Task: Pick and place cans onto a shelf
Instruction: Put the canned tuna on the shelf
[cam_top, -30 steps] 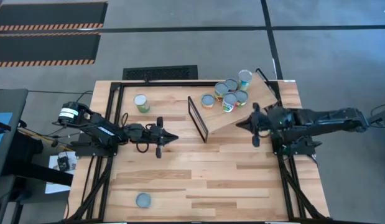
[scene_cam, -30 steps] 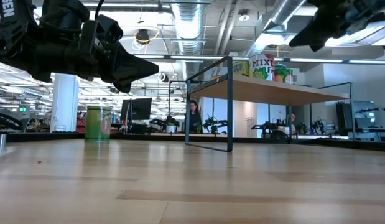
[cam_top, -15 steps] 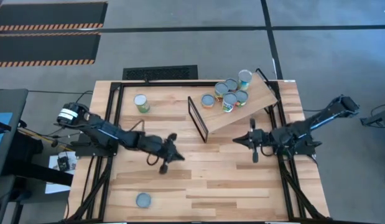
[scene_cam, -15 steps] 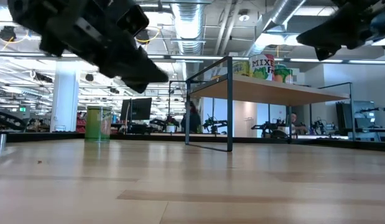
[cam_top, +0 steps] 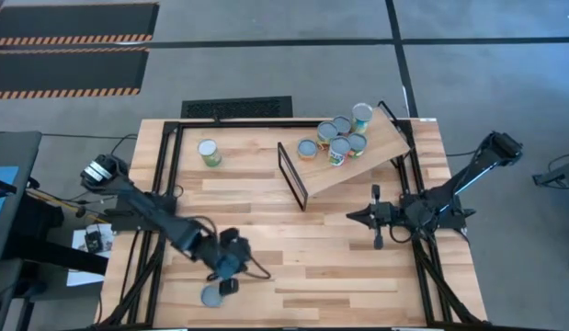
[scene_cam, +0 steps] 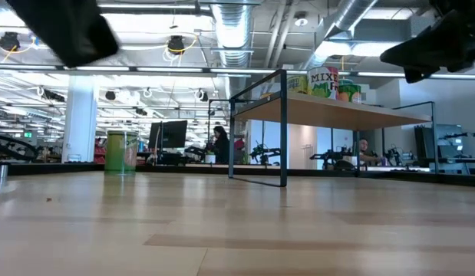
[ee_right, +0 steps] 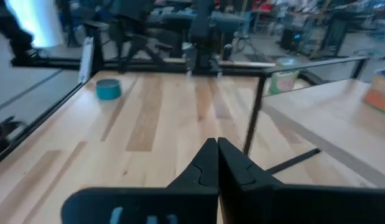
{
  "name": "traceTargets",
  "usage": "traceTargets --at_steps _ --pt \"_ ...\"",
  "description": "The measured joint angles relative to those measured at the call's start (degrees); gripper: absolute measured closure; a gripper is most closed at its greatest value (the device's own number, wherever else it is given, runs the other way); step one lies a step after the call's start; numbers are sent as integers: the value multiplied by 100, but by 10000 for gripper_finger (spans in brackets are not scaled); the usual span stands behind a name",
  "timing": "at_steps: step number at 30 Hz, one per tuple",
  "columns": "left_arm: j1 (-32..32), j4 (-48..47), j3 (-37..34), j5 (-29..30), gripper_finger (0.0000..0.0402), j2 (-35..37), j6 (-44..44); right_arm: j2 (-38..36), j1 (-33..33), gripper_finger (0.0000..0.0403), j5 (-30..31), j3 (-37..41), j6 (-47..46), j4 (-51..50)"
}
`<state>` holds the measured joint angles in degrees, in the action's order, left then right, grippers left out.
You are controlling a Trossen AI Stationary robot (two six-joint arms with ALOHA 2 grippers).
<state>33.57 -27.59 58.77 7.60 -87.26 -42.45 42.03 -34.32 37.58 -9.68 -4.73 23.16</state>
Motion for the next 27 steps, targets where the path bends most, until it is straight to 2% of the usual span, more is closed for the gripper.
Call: traceTargets --at_steps 9,13,17,21,27 --pt "1122 -584 324 216 400 -6 -3454 8 -129 391 163 16 58 -43" --pt "1464 -1190 617 53 400 -326 -4477 8 -119 391 199 16 140 -45" --pt "1557 -1719 1139 -358 395 -874 -4639 8 -121 391 199 16 131 -42" --pt "1544 -2195 1713 -412 373 -1388 -4397 5 -121 391 161 16 129 -120" --pt "1615 -2286 2043 -573 332 -1918 -4292 7 -119 391 157 18 88 -282"
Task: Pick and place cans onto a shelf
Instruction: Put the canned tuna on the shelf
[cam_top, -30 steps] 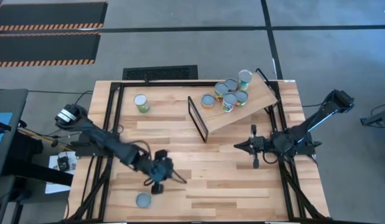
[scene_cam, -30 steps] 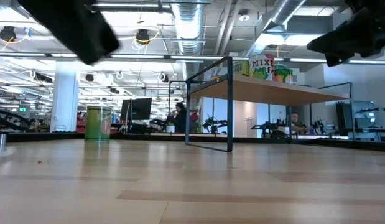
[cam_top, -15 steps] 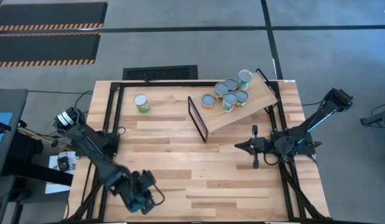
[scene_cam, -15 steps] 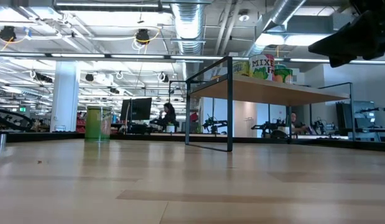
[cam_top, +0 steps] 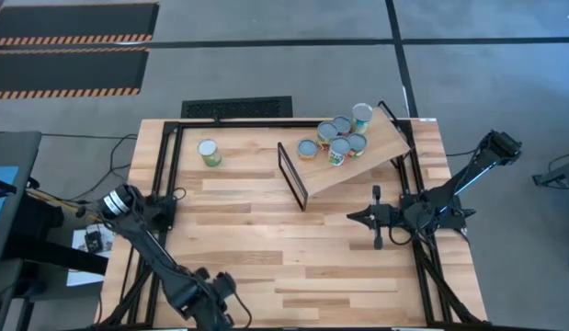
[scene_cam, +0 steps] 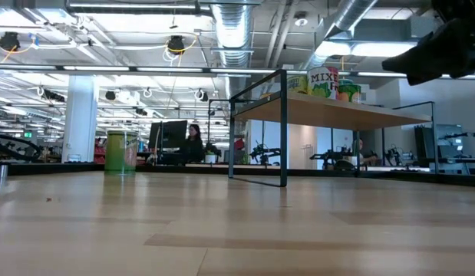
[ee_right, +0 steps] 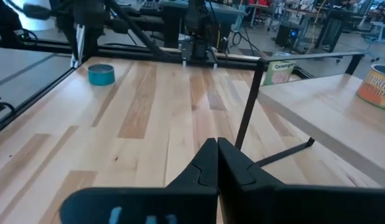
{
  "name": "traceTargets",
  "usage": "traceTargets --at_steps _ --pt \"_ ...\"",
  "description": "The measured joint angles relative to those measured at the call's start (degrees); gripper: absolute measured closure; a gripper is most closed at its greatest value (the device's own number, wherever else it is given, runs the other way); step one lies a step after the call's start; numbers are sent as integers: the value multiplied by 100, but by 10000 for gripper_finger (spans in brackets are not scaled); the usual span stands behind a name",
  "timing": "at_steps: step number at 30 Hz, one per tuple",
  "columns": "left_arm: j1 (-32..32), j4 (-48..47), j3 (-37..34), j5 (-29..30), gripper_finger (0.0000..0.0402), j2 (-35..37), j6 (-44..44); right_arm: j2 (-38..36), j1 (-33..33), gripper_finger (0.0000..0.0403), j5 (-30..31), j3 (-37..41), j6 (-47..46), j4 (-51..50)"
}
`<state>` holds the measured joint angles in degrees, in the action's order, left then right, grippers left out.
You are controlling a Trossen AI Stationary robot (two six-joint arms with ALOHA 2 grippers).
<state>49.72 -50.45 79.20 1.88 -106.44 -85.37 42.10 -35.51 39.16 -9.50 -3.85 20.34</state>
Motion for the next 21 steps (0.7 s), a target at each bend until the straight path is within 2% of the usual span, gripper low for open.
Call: traceTargets --at_steps 5,11,17,21 --pt "99 4 -4 -216 307 -248 -325 1 0 391 -2 0 -66 -37" --pt "172 -175 -70 19 284 -315 -669 -1 2 391 -7 0 -39 -37" --pt "179 -192 -74 451 280 -459 -556 1 2 390 3 0 -22 -51" --pt "176 -200 -55 414 285 -614 -326 0 2 390 14 0 -22 -39"
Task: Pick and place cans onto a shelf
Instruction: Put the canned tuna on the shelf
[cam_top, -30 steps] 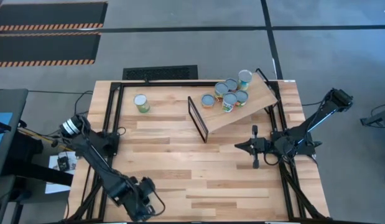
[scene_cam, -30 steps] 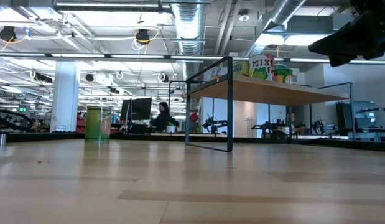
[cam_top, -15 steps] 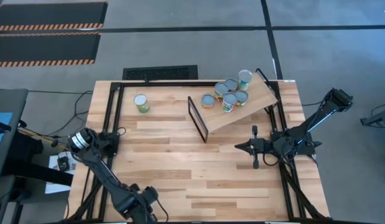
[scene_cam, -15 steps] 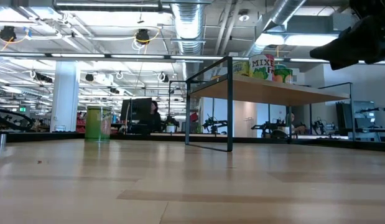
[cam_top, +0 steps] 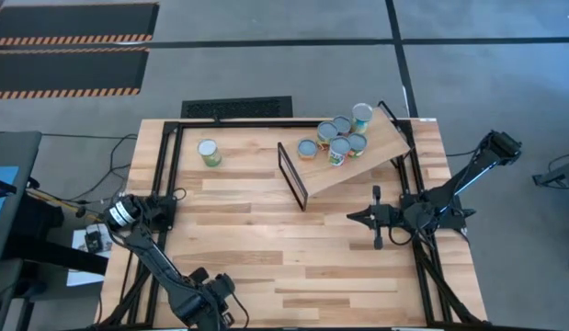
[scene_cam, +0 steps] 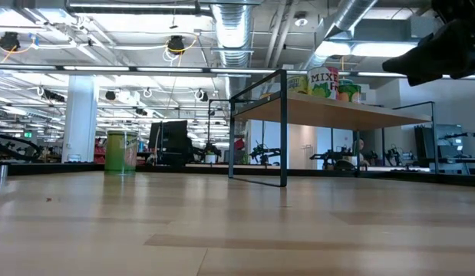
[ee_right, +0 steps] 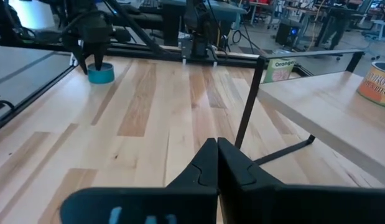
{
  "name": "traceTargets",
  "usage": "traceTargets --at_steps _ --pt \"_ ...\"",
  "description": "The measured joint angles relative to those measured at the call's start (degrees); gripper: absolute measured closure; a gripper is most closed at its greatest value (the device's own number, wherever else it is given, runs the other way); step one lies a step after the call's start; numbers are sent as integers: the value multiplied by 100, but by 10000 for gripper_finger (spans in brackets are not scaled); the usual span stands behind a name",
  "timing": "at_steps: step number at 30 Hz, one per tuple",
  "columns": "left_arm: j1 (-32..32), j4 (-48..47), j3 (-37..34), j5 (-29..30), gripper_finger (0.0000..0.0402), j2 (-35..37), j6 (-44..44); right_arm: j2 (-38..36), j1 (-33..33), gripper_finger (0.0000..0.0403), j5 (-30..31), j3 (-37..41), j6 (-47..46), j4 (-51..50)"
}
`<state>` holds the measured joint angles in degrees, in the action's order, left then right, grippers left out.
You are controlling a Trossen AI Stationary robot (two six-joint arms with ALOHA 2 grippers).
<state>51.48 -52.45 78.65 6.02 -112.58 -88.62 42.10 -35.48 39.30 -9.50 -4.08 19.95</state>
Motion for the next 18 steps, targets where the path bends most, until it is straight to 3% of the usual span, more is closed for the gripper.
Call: traceTargets --at_steps 5,8,13,18 --pt "-10 -132 9 -5 342 -30 646 -2 0 390 135 0 20 27" --pt "-72 -709 -37 404 389 103 1128 -2 68 390 285 0 92 83" --pt "-488 -1667 -26 1537 398 810 1973 -4 268 390 289 0 134 115" --pt "-1459 -976 -25 2018 399 1691 3974 -4 425 390 285 0 157 115"
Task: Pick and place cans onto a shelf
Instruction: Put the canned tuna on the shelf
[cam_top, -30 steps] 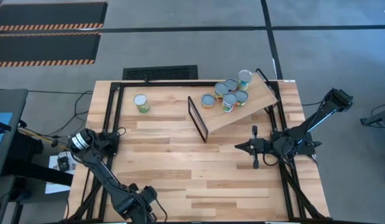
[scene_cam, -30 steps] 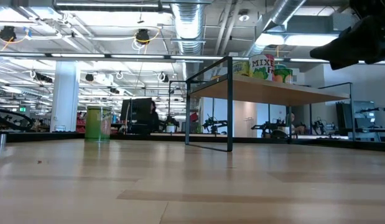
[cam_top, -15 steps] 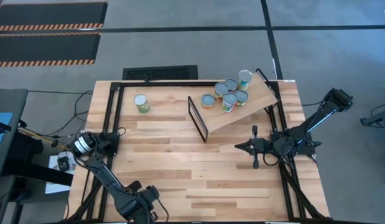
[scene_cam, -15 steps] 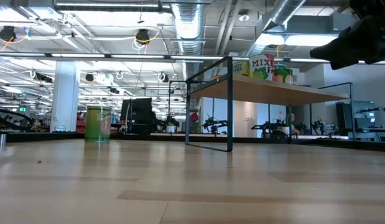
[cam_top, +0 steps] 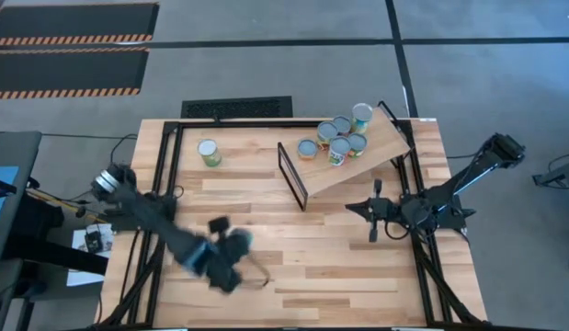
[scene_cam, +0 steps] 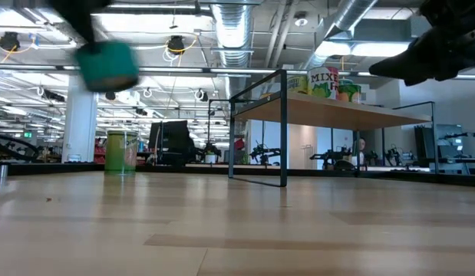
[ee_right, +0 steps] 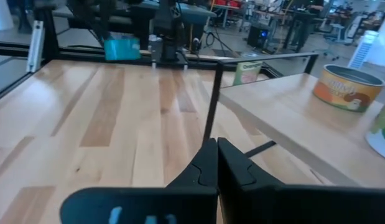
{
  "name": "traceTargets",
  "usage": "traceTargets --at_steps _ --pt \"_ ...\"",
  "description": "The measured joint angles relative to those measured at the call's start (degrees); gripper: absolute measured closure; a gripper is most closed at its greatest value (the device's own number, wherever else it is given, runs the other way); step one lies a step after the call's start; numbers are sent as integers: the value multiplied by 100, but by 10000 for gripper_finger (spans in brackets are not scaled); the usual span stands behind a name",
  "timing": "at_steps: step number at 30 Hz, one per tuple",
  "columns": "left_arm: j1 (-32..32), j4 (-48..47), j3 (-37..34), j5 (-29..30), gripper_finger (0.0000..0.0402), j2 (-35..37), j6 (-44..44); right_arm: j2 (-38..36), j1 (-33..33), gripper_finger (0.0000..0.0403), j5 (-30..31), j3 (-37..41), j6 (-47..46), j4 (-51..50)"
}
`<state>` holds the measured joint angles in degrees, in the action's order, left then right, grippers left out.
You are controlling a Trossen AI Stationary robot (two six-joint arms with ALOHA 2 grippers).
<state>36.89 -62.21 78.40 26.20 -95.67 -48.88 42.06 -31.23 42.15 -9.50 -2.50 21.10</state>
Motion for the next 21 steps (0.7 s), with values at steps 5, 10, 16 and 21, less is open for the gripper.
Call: traceTargets --at_steps 5,10,16,21 --pt "-1250 1278 107 -554 400 639 2291 0 82 390 -3 0 12 0" --pt "-2448 1566 841 -1181 401 515 4025 0 86 390 -7 0 -7 0" --pt "-3502 1278 2131 -1589 401 -367 5390 2 86 390 -17 0 -9 -2" --pt "-3903 1196 3147 -1809 401 -1254 6211 2 86 390 -16 0 -66 -57"
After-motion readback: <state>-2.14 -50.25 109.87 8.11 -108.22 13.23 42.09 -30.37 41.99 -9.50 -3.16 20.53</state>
